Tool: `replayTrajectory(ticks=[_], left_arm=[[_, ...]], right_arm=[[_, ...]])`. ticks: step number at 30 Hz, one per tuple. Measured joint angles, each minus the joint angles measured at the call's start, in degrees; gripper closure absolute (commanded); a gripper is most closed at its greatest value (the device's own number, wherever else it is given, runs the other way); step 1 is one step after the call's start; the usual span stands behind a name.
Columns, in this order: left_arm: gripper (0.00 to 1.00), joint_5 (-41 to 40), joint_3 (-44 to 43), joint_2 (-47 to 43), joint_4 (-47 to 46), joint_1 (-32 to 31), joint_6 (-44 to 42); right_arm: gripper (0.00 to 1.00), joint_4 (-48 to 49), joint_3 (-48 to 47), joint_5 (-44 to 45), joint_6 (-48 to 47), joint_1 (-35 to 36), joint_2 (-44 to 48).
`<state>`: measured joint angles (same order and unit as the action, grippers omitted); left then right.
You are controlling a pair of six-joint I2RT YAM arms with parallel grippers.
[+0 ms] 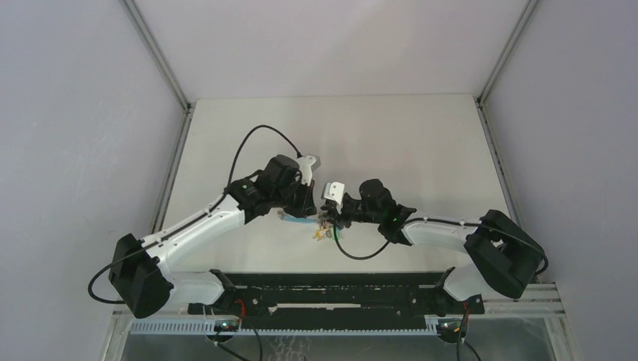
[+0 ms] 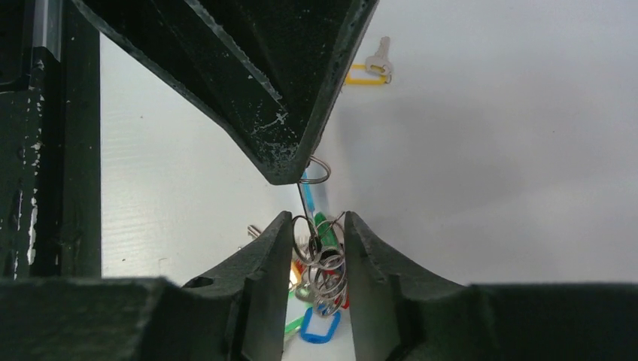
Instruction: Put the keys on the keyring
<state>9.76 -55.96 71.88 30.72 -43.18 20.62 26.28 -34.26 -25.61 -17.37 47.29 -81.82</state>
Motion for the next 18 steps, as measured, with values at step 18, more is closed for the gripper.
replayTrajectory(ticks=[18], left_arm=[[1.0, 1.5, -4.8, 3.8, 2.8, -0.2, -3.0]], right_arm=[[0.83, -12.4, -0.5, 11.9, 1.9, 3.2, 7.8]])
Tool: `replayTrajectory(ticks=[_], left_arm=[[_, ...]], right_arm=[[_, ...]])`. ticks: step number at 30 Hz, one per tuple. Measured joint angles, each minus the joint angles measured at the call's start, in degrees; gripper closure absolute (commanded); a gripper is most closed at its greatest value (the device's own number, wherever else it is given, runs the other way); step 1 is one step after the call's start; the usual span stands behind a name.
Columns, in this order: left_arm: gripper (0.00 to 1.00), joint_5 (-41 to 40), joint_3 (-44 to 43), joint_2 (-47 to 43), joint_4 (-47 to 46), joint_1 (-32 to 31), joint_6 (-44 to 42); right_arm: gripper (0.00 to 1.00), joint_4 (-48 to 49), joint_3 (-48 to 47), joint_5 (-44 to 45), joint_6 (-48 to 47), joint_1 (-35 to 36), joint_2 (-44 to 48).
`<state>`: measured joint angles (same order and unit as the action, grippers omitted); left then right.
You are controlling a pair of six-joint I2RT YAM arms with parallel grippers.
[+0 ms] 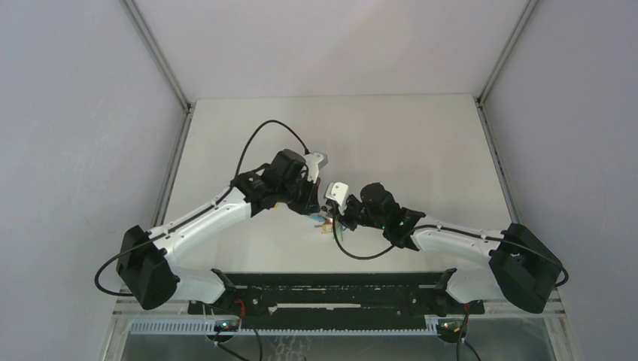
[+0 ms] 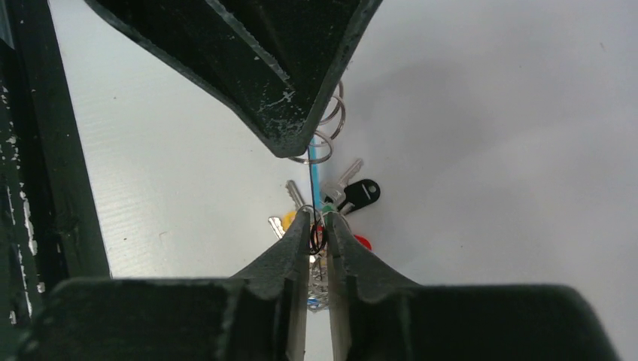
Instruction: Put the keys on the keyring
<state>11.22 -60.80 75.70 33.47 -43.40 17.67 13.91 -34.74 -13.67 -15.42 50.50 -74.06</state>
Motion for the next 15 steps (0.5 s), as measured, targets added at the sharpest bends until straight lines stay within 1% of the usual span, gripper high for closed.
replayTrajectory(ticks=[2, 3, 5, 8, 15], left_arm=[[1.0, -0.1, -0.6, 0.5, 0.5, 0.0, -0.7], [1.0, -0.1, -0.8, 0.6, 0.8, 0.0, -1.1], [1.0, -0.1, -1.0, 0.6, 2.0, 0.0, -2.3], [1.0, 0.0, -1.5, 0.6, 3.8, 0.0, -4.5], [1.0, 2.2, -3.4, 0.7, 7.9, 0.0, -10.6]], right_arm=[[0.75, -1.1, -0.2, 0.0, 0.1, 0.0, 0.4], [0.69, -1.5, -0.2, -0.3, 0.0, 0.0, 0.6], [0.65, -2.3, -0.2, -1.3, -0.1, 0.0, 1.2], [0.65, -3.8, -0.2, -5.0, -1.0, -0.8, 2.8], [0.65, -3.8, -0.2, -18.3, -3.3, -5.6, 5.1]])
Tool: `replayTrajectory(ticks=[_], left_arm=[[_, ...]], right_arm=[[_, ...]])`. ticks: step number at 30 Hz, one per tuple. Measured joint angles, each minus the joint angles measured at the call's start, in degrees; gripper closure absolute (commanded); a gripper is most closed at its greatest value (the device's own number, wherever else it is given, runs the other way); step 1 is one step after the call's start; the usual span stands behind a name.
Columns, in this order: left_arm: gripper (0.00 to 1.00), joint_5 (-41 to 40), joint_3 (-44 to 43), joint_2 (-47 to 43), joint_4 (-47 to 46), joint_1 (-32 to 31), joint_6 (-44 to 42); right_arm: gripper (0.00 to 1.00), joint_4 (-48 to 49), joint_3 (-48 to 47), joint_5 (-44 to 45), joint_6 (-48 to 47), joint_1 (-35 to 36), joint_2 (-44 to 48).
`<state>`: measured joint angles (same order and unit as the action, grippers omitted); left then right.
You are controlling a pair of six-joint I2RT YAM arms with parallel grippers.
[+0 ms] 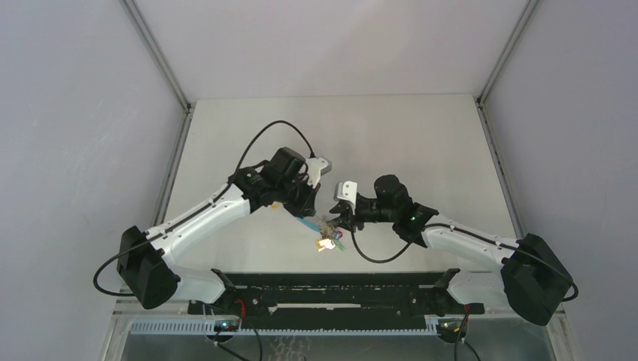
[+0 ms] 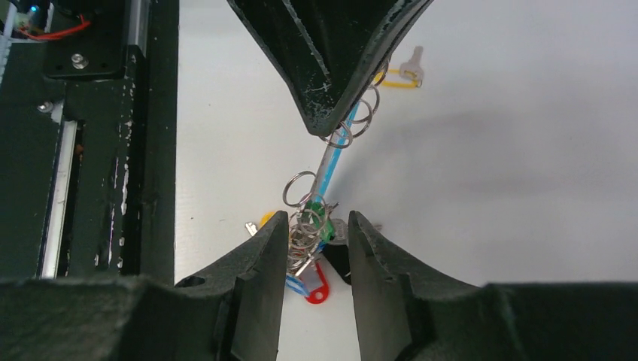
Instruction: Put the keys on the keyring
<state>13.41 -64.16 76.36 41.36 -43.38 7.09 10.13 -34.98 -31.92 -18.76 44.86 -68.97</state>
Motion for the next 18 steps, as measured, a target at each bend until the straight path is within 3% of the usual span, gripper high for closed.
replayTrajectory(ticks=[18], left_arm=[[1.0, 4.5, -4.2, 3.7, 4.2, -0.6, -8.0]], right_arm=[[0.68, 9.1, 0.0, -12.7, 5.1, -4.9, -5.3]])
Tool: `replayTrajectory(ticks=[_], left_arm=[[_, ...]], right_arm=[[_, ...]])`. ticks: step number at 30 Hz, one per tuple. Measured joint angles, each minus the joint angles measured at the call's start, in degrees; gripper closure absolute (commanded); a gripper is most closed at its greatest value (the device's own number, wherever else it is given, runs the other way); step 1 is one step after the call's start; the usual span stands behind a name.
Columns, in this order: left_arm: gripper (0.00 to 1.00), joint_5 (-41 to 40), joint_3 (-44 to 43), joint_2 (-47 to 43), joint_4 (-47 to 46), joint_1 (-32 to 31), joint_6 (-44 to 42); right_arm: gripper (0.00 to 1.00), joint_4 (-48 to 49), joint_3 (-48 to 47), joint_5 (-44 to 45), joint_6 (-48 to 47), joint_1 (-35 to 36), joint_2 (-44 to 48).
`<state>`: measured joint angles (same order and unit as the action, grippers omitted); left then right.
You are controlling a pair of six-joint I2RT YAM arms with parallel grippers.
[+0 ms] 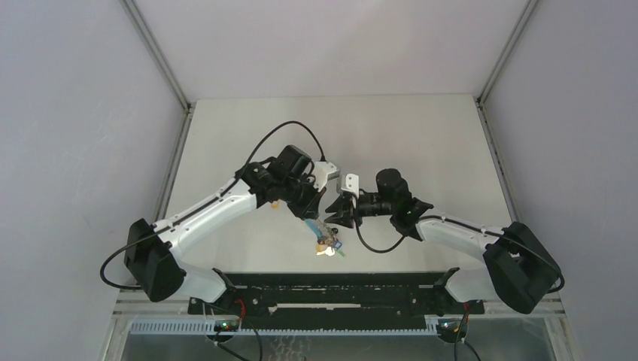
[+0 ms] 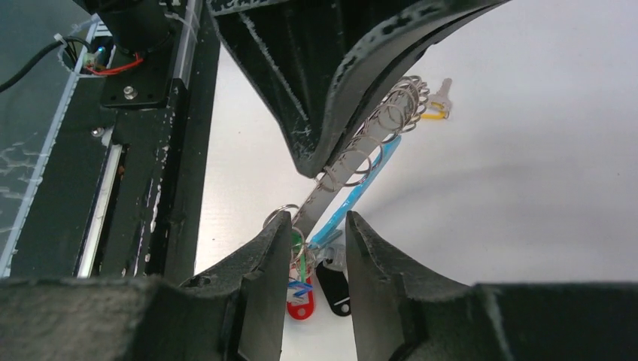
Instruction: Put the keys on the keyring
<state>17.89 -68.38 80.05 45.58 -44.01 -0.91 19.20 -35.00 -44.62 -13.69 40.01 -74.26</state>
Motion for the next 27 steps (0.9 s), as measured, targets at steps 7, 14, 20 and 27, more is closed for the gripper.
replayTrajectory(ticks=[7, 14, 20, 27], left_arm=[[1.0, 0.9, 0.0, 0.0, 0.2, -0.9, -1.6], [1.0, 1.0, 0.0, 0.0, 0.6, -0.9, -1.7], [1.0, 1.1, 0.0, 0.0, 1.4, -0.9, -1.9], [1.0, 1.8, 0.0, -0.5, 2.2, -0.9, -3.0]], right_arm=[[0.7, 4.4, -1.1, -5.1, 1.5, -0.8, -3.4], [0.75, 5.6, -3.1, -9.2, 1.3, -0.8, -5.8], [0.78, 5.9, -3.4, -11.4, 0.0, -0.8, -7.0], [0.81, 7.4, -3.8, -14.1, -1.5, -1.4, -8.3]])
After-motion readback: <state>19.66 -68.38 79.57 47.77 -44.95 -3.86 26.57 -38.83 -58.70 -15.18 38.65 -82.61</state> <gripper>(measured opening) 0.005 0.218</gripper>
